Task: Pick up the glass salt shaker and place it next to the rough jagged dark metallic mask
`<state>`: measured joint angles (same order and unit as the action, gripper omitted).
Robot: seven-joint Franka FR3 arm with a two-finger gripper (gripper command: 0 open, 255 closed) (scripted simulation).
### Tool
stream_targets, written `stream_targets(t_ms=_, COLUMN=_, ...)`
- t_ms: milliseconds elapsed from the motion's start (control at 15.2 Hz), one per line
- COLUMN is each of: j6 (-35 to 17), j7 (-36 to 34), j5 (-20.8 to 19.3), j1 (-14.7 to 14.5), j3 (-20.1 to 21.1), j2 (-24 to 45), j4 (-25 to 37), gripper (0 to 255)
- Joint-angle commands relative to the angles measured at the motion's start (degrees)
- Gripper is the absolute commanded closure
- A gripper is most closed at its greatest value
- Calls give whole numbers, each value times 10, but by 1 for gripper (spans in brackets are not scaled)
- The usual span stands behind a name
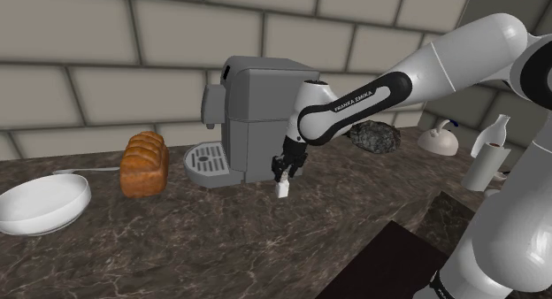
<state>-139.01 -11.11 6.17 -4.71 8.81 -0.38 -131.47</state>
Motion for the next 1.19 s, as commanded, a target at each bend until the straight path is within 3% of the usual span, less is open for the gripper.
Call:
stream_targets(t_ms=0, j6=0, j7=0, j5=0, j1=0, j3=0, j2=0, j4=0, gripper=255)
stream_targets(t_ms=528, j6=0, j7=0, j5=0, j1=0, j3=0, j2=0, j4=0, gripper=255)
stream_targets(t_ms=1122, j6=70, j7=-3, j5=1, j1=1, j3=-2, j2=-37, j4=33, gripper=255)
